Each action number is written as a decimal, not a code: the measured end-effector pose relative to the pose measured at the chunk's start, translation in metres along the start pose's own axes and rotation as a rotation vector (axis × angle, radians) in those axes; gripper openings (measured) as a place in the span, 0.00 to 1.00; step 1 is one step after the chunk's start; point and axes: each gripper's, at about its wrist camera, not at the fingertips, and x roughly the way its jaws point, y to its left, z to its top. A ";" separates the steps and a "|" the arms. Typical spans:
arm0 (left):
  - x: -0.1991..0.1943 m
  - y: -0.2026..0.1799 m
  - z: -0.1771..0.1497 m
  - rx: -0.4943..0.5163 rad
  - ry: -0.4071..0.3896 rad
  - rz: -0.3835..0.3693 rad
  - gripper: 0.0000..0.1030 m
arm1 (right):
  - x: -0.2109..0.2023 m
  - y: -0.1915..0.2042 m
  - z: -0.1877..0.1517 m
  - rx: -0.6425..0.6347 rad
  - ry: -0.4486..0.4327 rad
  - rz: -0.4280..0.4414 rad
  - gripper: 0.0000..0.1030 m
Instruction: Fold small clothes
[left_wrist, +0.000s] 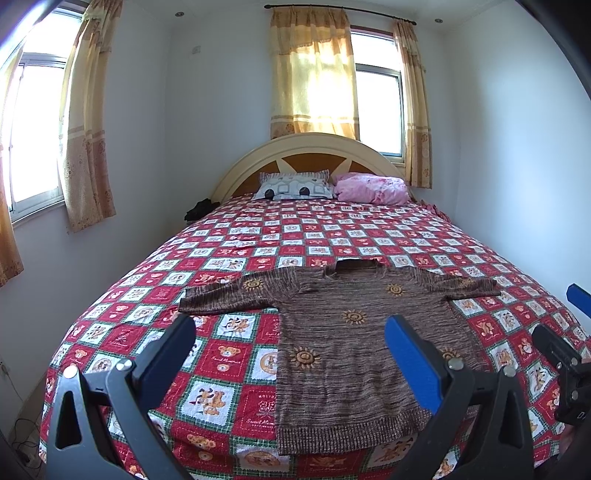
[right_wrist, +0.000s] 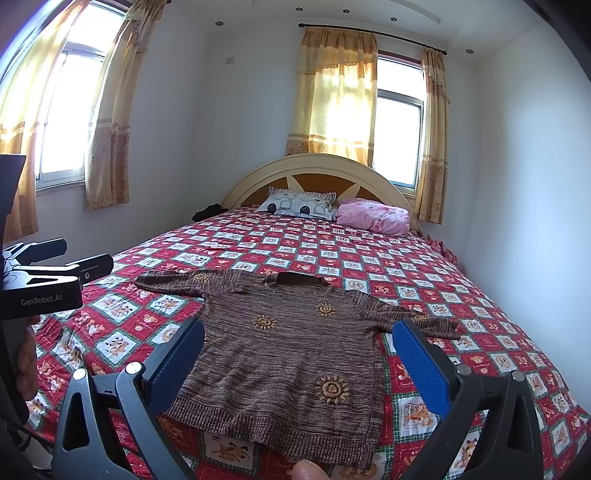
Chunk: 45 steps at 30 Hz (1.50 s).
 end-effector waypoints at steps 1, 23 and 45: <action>0.000 -0.001 0.000 -0.001 0.001 0.000 1.00 | 0.000 0.000 0.000 0.000 0.001 0.000 0.99; 0.035 -0.006 -0.019 0.012 0.081 -0.009 1.00 | 0.031 -0.006 -0.021 0.012 0.086 -0.002 0.99; 0.170 -0.017 -0.053 0.148 0.281 -0.016 1.00 | 0.159 -0.099 -0.080 0.106 0.369 -0.163 0.99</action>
